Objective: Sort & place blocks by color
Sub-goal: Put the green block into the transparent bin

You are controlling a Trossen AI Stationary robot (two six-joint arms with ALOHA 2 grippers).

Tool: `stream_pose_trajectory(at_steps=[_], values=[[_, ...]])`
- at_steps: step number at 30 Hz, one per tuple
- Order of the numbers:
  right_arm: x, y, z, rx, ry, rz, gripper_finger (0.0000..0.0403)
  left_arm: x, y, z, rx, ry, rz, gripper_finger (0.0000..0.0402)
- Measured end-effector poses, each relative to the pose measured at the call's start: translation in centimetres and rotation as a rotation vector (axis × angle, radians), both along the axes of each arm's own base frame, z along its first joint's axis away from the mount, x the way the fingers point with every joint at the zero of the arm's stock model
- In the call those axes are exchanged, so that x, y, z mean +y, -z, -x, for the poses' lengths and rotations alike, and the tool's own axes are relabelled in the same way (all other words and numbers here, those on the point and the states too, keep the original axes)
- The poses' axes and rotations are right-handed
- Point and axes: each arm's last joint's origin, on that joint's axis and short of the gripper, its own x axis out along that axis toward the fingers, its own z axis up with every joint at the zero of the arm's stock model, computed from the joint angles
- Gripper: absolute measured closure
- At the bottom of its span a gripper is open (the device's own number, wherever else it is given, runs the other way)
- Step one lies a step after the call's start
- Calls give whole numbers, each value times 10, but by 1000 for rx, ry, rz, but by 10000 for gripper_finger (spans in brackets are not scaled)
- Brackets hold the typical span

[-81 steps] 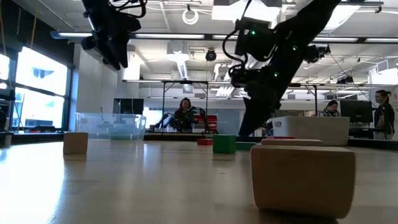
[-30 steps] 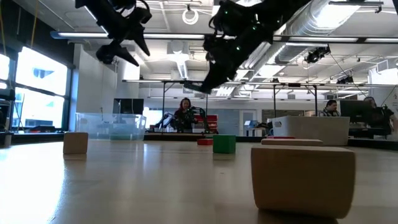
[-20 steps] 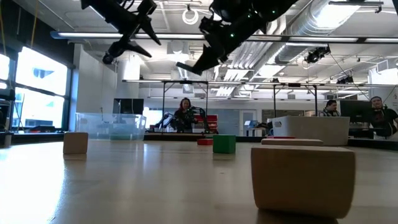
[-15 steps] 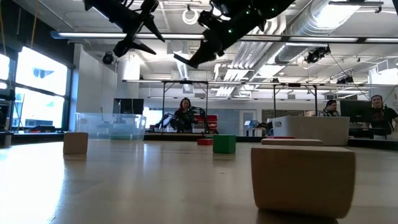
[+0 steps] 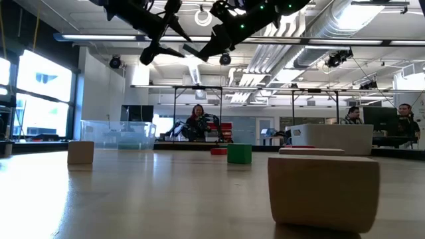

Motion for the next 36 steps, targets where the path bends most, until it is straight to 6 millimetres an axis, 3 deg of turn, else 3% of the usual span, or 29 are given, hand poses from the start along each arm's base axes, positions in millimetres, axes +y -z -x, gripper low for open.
stream_pose_trajectory(at_steps=[13, 25, 28, 36], values=[[-1, -2, -1, -18, 11, 13, 333, 15, 14, -16, -17, 5, -14, 216], [-8, 0, 3, 2, 41, 5, 333, 15, 15, -18, 4, 81, -76, 354], [-8, 0, 3, 6, 49, 8, 314, 15, 15, -18, 18, 76, -98, 377], [-8, 1, 3, 4, 46, 1, 246, 16, 16, -18, 46, 80, -142, 364]])
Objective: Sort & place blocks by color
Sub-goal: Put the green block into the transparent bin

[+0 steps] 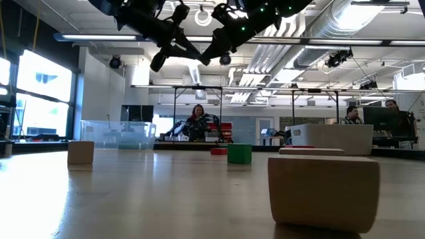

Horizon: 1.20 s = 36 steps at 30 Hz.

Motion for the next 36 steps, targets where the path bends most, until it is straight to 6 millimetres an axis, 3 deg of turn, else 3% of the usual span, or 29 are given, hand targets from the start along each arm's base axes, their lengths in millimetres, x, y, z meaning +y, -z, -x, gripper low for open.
stream_pose_trajectory(at_steps=[13, 18, 28, 36], values=[[-3, 6, 4, 45, 161, -43, 240, 8, 1, 9, 36, -11, -33, 369], [-7, 11, 9, 90, 201, -74, 240, 14, 3, 23, 107, -57, -50, 369], [-12, 14, 14, 105, 206, -141, 240, 16, 20, 59, 478, -246, -9, 369], [-13, 14, 14, 102, 157, -158, 240, 9, 32, 75, 755, -340, 31, 370]])
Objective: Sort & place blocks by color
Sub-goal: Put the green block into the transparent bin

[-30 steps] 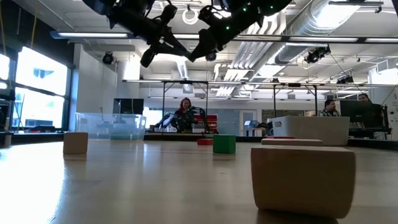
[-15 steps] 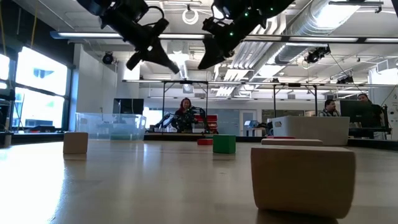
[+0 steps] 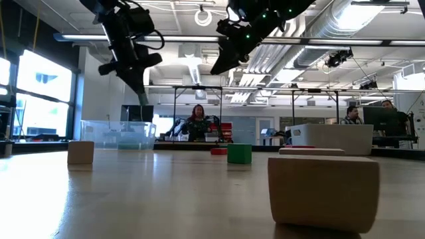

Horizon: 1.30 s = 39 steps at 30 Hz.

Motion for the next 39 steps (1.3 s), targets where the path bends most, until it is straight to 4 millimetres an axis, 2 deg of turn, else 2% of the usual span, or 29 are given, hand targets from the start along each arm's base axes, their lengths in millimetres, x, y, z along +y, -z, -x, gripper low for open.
stream_pose_trajectory(at_steps=[6, 13, 21, 29, 35, 39], values=[[1, 0, 0, -11, -38, -24, 240, 2, 9, 5, 54, -16, 57, 369], [2, 0, -1, -14, -36, -30, 240, 7, 37, 9, 114, -37, 141, 368], [3, 0, -1, -28, -82, -68, 240, 19, 54, 7, 111, -71, 194, 363], [5, 3, 0, -19, -73, -117, 240, 24, 68, 3, 127, -63, 248, 309], [5, 3, 0, 8, -105, -76, 228, 24, 68, 2, 132, -36, 252, 261], [5, 3, 0, 25, -131, -41, 213, 26, 60, 0, 134, 15, 236, 241]])
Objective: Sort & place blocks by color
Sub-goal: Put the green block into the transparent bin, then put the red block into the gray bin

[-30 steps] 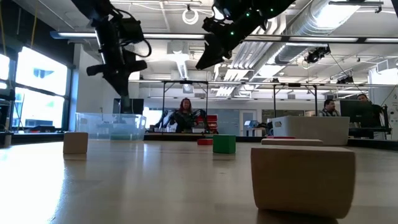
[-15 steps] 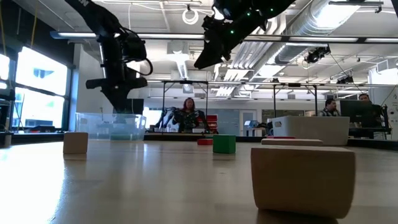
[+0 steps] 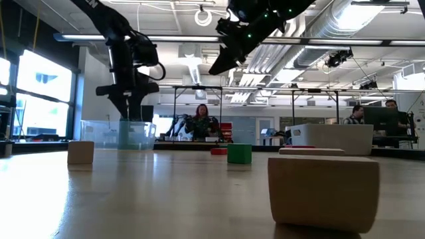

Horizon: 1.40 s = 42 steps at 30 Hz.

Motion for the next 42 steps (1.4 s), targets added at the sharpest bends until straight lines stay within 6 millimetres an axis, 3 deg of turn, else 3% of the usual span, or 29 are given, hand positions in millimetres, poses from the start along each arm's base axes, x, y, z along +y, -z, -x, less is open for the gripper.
stream_pose_trajectory(at_steps=[5, 13, 26, 34, 42], values=[[-1, 0, 0, 23, -58, 63, 202, 6, -16, -4, -38, 15, -37, 236], [-10, 8, -6, -16, -107, 54, 201, 4, -59, -4, -83, 42, -121, 236], [-17, 18, -9, -2, -86, 29, 201, -29, -124, 12, -345, 66, -182, 237], [-24, 19, -5, -1, -108, 15, 201, -51, -141, 13, -409, 128, -223, 238], [-23, 46, -8, 93, -34, -157, 201, -60, -136, 2, -392, 176, -201, 236]])
